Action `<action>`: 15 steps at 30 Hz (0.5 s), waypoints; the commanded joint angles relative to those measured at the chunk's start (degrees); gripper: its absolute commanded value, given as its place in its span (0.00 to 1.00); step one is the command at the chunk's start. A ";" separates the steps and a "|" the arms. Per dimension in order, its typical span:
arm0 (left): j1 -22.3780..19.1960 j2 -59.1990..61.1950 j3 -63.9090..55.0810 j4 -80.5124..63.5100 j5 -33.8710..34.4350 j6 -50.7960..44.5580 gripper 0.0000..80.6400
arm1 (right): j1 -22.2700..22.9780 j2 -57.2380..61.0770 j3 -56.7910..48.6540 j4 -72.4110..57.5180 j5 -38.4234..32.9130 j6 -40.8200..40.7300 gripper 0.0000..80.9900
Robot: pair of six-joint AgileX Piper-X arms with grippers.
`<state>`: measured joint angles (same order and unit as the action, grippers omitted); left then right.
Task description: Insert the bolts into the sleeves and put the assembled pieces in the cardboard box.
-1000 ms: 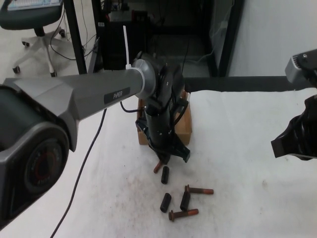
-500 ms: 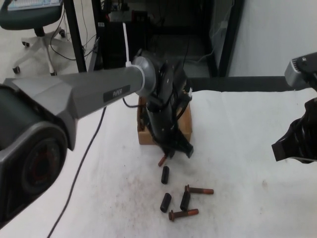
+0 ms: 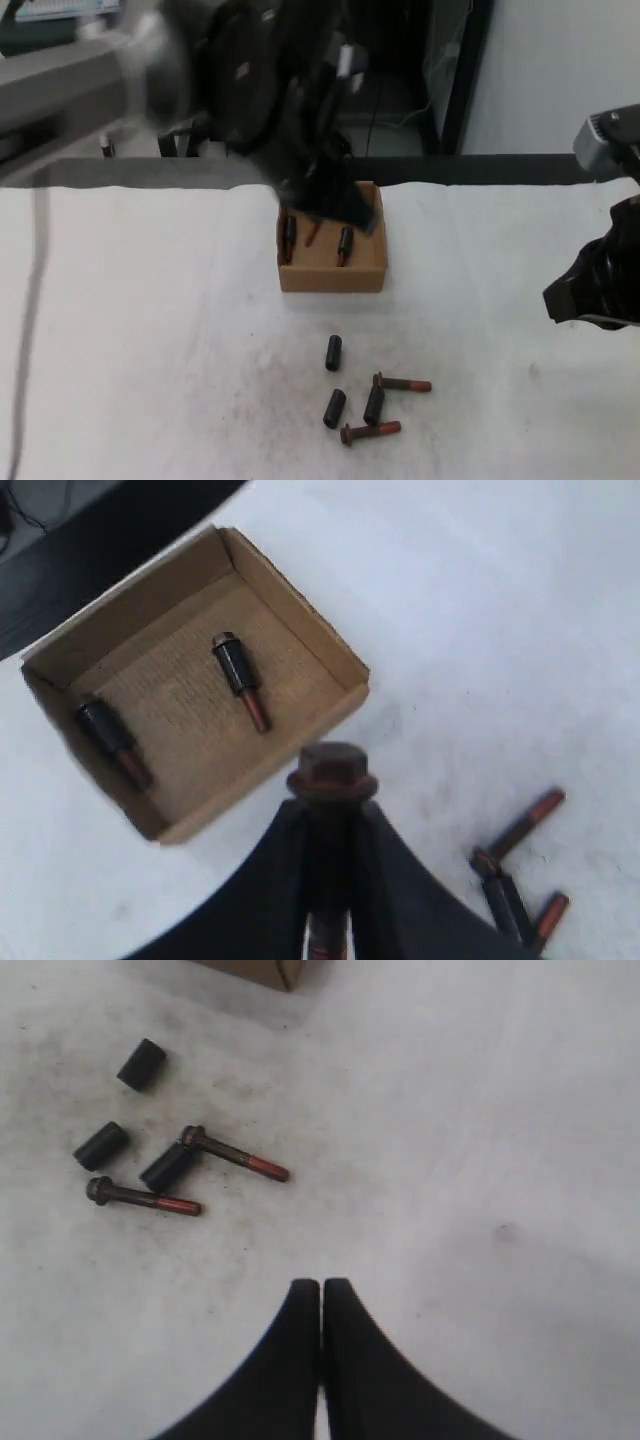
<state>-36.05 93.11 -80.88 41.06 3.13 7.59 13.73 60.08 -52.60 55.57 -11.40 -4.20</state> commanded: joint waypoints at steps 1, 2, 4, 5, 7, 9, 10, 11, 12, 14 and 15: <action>1.17 -10.82 16.36 -8.08 -1.90 -5.03 0.00 | -0.12 -0.37 -0.18 -3.03 -2.51 1.97 0.01; 1.60 -13.23 20.20 -9.31 -2.10 -6.05 0.00 | -0.12 -0.37 -0.18 -4.14 -2.51 2.56 0.01; 3.02 -18.98 27.40 -12.75 -2.22 -8.67 0.00 | -0.12 0.09 -0.18 -7.28 -2.97 3.41 0.01; 3.70 -21.76 30.01 -14.27 -2.22 -9.59 0.00 | 0.11 0.49 -0.18 -8.31 -4.07 3.39 0.01; 5.55 -27.14 35.23 -16.54 -2.10 -10.96 0.00 | 0.74 2.32 -0.34 -10.07 -5.62 4.66 0.01; 7.46 -31.53 38.10 -16.97 -1.65 -12.51 0.00 | 1.95 5.38 -0.34 -11.49 -7.56 7.71 0.01; 8.35 -33.69 39.03 -16.87 -0.61 -13.01 0.00 | 2.60 6.86 -0.34 -12.27 -8.79 9.04 0.01; 9.04 -35.58 39.67 -16.86 0.76 -13.25 0.00 | 3.57 8.85 -0.34 -13.40 -9.73 10.39 0.01; 9.88 -37.20 39.97 -16.73 2.66 -13.24 0.00 | 4.78 10.83 -0.34 -15.11 -10.31 11.44 0.01; 10.96 -39.41 40.02 -16.31 5.24 -13.24 0.00 | 6.89 14.45 -0.58 -18.64 -10.60 13.57 0.01; 11.44 -40.21 40.02 -16.23 5.67 -13.24 0.00 | 8.08 16.45 -1.02 -20.41 -10.58 14.66 0.01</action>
<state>-25.13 53.79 -40.86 25.71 7.15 -5.16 18.65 71.42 -52.60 40.58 -20.28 6.93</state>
